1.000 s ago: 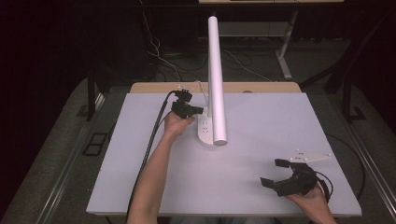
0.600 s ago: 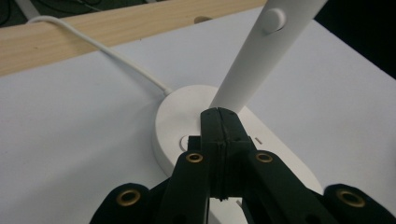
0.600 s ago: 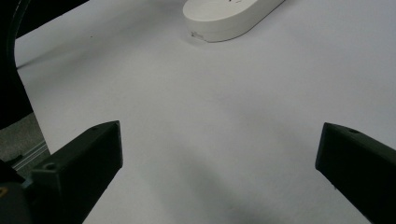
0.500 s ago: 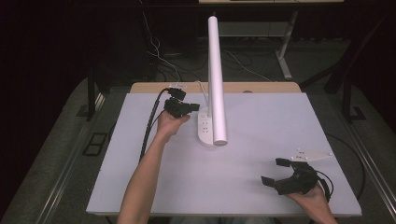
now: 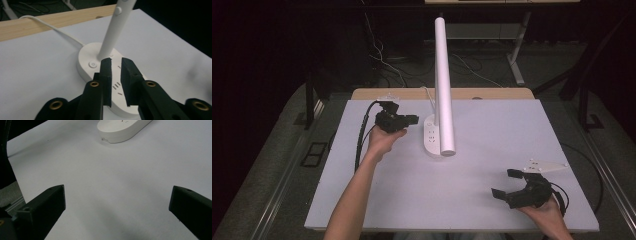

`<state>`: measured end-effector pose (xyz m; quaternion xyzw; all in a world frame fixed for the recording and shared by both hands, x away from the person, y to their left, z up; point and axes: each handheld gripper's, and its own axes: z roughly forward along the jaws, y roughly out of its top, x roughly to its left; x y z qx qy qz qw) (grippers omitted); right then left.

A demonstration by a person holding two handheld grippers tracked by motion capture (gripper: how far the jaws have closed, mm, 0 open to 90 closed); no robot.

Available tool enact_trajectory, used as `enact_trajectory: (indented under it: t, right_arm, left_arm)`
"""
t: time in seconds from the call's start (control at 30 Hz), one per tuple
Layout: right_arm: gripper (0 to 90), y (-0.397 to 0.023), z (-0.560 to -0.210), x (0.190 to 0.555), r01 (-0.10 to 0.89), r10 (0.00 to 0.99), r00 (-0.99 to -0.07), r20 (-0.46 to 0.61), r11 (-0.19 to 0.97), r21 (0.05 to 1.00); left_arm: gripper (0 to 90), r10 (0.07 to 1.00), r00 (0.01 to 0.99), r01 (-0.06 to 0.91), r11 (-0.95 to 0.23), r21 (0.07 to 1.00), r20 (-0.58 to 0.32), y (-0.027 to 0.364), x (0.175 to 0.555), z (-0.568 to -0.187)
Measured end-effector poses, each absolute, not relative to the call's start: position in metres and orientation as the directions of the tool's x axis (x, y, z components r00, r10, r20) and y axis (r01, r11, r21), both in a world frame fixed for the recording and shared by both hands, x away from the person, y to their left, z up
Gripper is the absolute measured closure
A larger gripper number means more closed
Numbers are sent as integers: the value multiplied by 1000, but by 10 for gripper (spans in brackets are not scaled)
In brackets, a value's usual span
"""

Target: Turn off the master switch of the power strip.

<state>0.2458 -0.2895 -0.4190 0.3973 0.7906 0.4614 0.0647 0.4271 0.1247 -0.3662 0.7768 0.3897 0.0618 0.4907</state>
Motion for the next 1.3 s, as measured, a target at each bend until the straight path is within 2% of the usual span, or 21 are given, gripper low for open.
enact_trajectory:
  t: [0.13,0.17,0.2,0.33,0.37,0.4,0.57,0.83,1.3]
  right_arm:
    - [0,-289,-419,246,567,688,-677,262,259,782]
    - [0,-289,-419,246,567,688,-677,262,260,782]
    - [0,-289,-419,246,567,688,-677,262,260,782]
    - [0,-289,-419,246,566,687,-678,261,261,782]
    - [0,-288,-419,246,566,687,-678,261,262,782]
    - [0,-288,-419,245,564,686,-680,260,263,783]
    - [0,-288,-419,245,565,685,-680,260,263,782]
    - [0,-287,-418,245,563,685,-681,260,262,784]
    - [0,-288,-418,244,557,686,-681,255,260,789]
  left_arm:
    - [712,636,714,517,-195,833,-294,130,413,-362]
    - [636,631,719,512,-194,837,-293,131,410,-361]
    - [636,627,722,510,-197,837,-292,132,406,-360]
    - [498,614,739,496,-221,839,-275,137,394,-353]
    - [423,613,740,496,-218,841,-277,139,392,-352]
    - [423,614,740,495,-219,841,-275,140,388,-350]
    - [222,608,749,483,-230,845,-263,144,371,-347]
    - [3,589,766,498,-295,815,-256,142,347,-356]
    - [0,595,756,500,-255,827,-274,161,306,-388]
